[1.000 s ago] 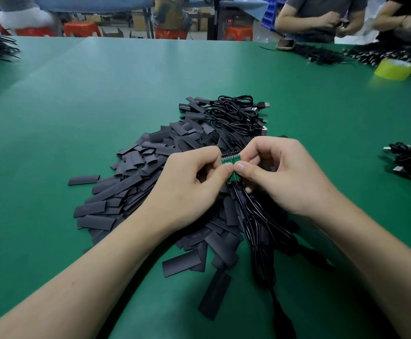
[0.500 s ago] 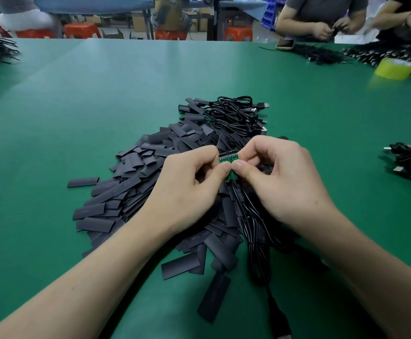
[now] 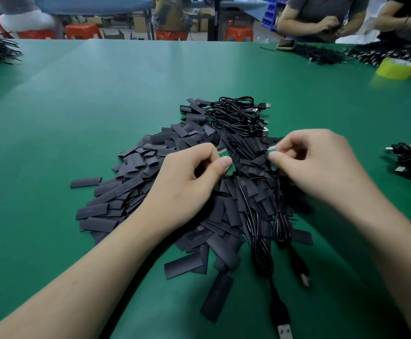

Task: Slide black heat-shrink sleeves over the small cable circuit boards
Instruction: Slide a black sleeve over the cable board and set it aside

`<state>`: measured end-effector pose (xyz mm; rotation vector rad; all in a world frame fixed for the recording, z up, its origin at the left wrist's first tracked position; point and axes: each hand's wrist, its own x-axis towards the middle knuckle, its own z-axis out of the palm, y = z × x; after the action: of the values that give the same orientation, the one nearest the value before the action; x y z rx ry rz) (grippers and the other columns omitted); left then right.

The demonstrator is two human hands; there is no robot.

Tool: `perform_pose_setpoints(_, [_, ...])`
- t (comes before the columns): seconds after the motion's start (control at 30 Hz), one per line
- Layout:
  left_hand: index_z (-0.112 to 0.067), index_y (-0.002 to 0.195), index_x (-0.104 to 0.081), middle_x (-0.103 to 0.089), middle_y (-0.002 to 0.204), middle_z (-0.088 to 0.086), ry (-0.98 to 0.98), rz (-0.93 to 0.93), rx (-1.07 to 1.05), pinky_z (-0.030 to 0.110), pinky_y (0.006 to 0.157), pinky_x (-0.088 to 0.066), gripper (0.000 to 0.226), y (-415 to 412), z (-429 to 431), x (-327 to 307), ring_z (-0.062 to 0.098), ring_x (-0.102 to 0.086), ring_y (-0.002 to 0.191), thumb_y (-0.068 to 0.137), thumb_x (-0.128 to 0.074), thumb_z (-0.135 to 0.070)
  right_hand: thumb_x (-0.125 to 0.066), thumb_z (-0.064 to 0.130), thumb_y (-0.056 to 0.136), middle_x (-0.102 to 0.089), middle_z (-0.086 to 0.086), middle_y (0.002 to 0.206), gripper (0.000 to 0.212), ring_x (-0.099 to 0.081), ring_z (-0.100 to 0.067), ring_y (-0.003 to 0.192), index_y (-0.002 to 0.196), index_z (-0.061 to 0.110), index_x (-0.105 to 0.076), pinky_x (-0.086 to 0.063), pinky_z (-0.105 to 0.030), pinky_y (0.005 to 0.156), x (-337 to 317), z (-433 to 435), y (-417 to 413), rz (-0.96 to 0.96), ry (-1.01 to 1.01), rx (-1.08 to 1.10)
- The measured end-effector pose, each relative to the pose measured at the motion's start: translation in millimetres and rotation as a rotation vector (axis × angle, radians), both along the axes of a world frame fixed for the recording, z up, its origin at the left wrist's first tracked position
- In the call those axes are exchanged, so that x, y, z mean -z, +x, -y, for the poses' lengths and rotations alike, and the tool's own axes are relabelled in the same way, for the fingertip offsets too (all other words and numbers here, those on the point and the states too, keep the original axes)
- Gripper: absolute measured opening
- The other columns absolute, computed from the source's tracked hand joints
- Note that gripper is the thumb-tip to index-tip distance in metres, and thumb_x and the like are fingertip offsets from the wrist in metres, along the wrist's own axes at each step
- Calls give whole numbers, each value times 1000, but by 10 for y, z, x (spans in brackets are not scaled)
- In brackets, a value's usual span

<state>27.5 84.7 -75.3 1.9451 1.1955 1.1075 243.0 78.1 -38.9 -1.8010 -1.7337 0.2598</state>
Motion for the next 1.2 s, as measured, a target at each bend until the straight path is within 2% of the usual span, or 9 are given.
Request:
perform_pose_setpoints(0.13, [-29, 71, -62, -59, 62, -8, -12, 70, 56, 25, 59, -42, 29, 2, -13, -13, 6, -50, 60, 99, -63, -36, -62, 52, 92, -70, -2, 91, 29, -62, -30, 97, 90, 27, -75, -50, -37, 75, 9, -9, 146, 416, -92, 168])
perform_pose_setpoints(0.2, [-27, 72, -65, -62, 64, -5, 5, 100, 58, 26, 61, -44, 27, 6, -17, -13, 6, -53, 62, 99, -65, -34, -55, 60, 94, -68, -2, 102, 40, -56, -28, 107, 101, 27, -76, -45, -39, 80, 0, -7, 95, 410, 59, 152])
perform_pose_setpoints(0.33, [-22, 74, -67, -60, 63, -7, 7, 193, 40, 22, 57, -41, 25, 26, -8, -28, 6, -50, 60, 97, -67, -29, -47, 62, 89, -73, 7, 87, 47, -65, -16, 89, 89, 25, -76, -52, -40, 82, 0, 44, -143, -121, 92, -248])
perform_pose_setpoints(0.5, [-21, 71, -70, -64, 61, -3, 5, 182, -19, 28, 56, -43, 29, 28, -10, -19, 8, -53, 59, 94, -68, -39, -61, 22, 101, -77, 2, 81, 20, -67, -9, 73, 84, 18, -71, -53, -26, 72, 84, 52, -261, -424, -140, -483])
perform_pose_setpoints(0.63, [-20, 66, -64, -58, 58, 1, 108, 14, -58, 30, 54, -42, 41, 45, 26, 13, 12, -51, 54, 89, -67, -53, -51, 17, 103, -62, -3, 60, 20, -59, -17, 53, 87, 11, -60, -48, -27, 55, 3, 58, -211, -882, -233, -458])
perform_pose_setpoints(0.77, [-34, 99, -75, -63, 85, -12, 231, -389, 39, 33, 78, -50, 45, 69, 76, 4, 6, -58, 83, 79, -63, -73, -47, 25, 102, -31, 6, 53, 19, -28, -5, 34, 88, 13, -54, -29, -17, 33, -70, 55, -114, -1258, -392, -485])
perform_pose_setpoints(0.97, [-30, 102, -74, -60, 89, -11, 216, -405, 80, 34, 82, -49, 42, 80, 82, -5, 9, -56, 88, 74, -77, -62, -48, 30, 105, -26, 6, 55, 24, -20, -4, 37, 90, 12, -55, -19, -14, 33, 40, 37, -142, -1081, -464, -414])
perform_pose_setpoints(1.07, [-22, 93, -74, -66, 81, -5, 73, -93, 134, 29, 76, -51, 20, 97, 64, -19, 5, -59, 75, 79, -87, -28, -56, 39, 100, -27, 9, 54, 30, -20, -5, 39, 92, 12, -66, -22, -15, 35, 68, 36, -177, -971, -398, -409])
perform_pose_setpoints(1.2, [-21, 96, -65, -67, 75, 7, -99, 281, 69, 32, 65, -51, 33, 56, 5, -23, 19, -58, 66, 75, -89, -15, -69, 41, 87, -32, 12, 52, 27, -22, -6, 41, 84, 14, -68, -24, -17, 37, 90, 71, -211, -858, -366, -488])
